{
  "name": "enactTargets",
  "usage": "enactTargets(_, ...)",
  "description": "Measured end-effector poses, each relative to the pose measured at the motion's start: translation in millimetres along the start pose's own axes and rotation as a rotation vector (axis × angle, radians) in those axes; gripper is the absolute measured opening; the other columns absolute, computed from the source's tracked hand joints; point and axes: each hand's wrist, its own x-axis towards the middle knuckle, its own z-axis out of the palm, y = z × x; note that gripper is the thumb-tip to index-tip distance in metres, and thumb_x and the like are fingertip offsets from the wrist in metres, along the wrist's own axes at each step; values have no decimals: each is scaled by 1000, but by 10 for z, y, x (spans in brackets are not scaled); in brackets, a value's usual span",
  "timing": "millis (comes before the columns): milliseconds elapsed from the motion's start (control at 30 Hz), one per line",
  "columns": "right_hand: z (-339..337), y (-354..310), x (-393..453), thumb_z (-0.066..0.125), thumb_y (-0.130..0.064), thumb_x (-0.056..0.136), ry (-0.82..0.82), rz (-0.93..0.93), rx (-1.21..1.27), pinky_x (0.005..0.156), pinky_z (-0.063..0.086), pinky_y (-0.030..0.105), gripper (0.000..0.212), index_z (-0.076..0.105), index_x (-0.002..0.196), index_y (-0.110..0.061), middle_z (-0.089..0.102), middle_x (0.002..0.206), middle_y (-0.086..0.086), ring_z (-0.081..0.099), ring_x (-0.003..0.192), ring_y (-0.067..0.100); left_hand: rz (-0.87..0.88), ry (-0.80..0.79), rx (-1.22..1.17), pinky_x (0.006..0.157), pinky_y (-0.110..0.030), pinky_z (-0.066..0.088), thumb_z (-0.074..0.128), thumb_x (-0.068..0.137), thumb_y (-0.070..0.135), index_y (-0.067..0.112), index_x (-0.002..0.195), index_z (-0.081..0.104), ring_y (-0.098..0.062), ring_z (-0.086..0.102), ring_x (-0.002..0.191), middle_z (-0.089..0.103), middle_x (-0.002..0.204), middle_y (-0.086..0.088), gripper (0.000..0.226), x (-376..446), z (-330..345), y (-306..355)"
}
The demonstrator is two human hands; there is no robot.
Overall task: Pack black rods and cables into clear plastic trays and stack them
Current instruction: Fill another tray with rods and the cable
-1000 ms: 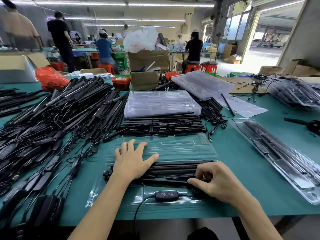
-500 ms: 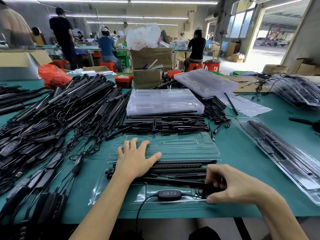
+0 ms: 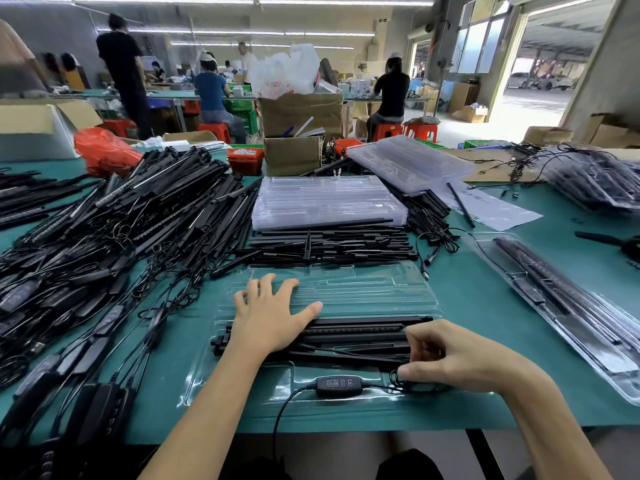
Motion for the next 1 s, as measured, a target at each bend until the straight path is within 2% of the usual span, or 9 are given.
enactTargets(133,63,-49,32,81,-55,69,63,61,-73,56,33,27,52,43,63,-21,43,59,-6,38,56,9,-1,0,-2,117,-51,10,21,83,87,44,149,28,-28,8,149,18,161,-5,79,-5,5,1)
enactTargets(300,108,-82,54,86,-55,64,92,159,-129,50,36,21,50,49,73,-22,50,57,-9,42,48,4,-3,6,-1,117,-51,10,21,83,87,44,149,28,-27,10,148,19,160,-4,79,-5,9,2)
enactTargets(400,127,-82,48,88,-53,64,126,136,-143,50,36,21,50,49,77,-23,50,62,-8,41,50,4,-3,9,-3,117,-51,11,21,83,87,44,149,28,-27,10,147,20,160,-4,79,-3,8,1)
enactTargets(533,164,-73,40,84,-52,71,143,60,-204,53,33,24,51,43,68,-21,48,61,-6,37,54,8,-4,10,-6,117,-52,11,21,83,88,44,148,29,-27,11,147,20,160,-4,79,-4,7,-5)
enactTargets(633,113,-52,-8,79,-48,78,101,25,-181,55,35,24,44,46,67,-21,47,58,-10,38,55,7,-4,13,4,116,-51,11,21,83,87,44,148,29,-27,11,147,20,160,-4,79,-10,3,-7)
enactTargets(700,36,-28,-61,81,-40,75,40,47,-111,57,39,23,33,53,72,-23,51,62,-11,43,57,5,-2,13,10,116,-51,11,21,83,87,44,148,29,-27,12,146,21,160,-5,79,-10,-1,-2)
enactTargets(867,-24,23,-99,74,-9,80,-39,69,-38,66,46,28,20,59,84,-21,57,79,-4,49,65,6,-1,9,7,116,-51,11,21,83,87,44,148,29,-27,12,146,21,160,-4,78,-4,-7,1)
enactTargets(933,-14,16,-89,71,-8,79,-26,59,-49,65,45,29,18,58,83,-20,56,77,-3,48,65,8,-1,11,7,116,-51,11,21,84,87,44,148,29,-27,12,147,21,160,-5,78,-10,-4,1)
enactTargets(1000,-2,-6,-90,70,-17,77,-15,49,-16,62,43,29,14,57,81,-19,55,71,-6,47,63,9,-1,10,6,116,-51,11,21,84,87,44,148,29,-27,11,147,21,160,-5,78,-14,-2,-5)
